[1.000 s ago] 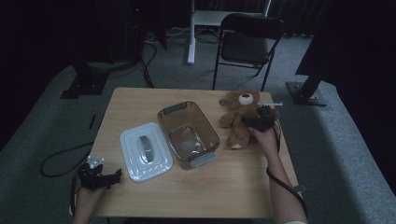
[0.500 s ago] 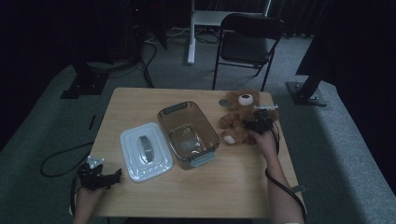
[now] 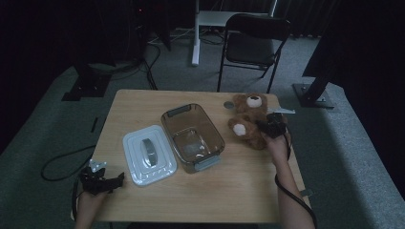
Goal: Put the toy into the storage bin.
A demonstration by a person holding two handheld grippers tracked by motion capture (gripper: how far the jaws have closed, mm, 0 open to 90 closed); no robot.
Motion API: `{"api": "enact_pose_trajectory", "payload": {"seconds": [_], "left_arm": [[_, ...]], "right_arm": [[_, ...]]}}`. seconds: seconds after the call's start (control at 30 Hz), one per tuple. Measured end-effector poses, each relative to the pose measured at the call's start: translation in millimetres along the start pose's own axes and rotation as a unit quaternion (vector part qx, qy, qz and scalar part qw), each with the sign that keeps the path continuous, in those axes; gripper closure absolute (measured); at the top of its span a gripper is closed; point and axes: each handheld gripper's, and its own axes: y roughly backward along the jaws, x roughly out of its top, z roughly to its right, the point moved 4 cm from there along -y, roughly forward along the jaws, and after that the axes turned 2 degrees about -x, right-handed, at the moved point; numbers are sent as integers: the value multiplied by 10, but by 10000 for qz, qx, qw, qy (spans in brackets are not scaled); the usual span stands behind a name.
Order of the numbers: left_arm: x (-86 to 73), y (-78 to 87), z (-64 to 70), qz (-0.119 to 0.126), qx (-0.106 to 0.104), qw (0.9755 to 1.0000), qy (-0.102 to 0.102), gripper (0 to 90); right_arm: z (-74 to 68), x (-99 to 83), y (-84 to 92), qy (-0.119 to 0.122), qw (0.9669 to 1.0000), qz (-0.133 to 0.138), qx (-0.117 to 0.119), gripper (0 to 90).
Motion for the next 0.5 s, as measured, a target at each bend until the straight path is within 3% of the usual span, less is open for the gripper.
{"api": "enact_pose_trajectory", "payload": {"seconds": [0.23, 0.5], "left_arm": [[0, -1, 0, 2, 0, 10000, 2, 22], [0, -1, 0, 2, 0, 10000, 2, 22]], "right_arm": [[-71, 169, 298, 103, 9989, 405, 221, 714], [-272, 397, 631, 365, 9959, 758, 345, 714]]}}
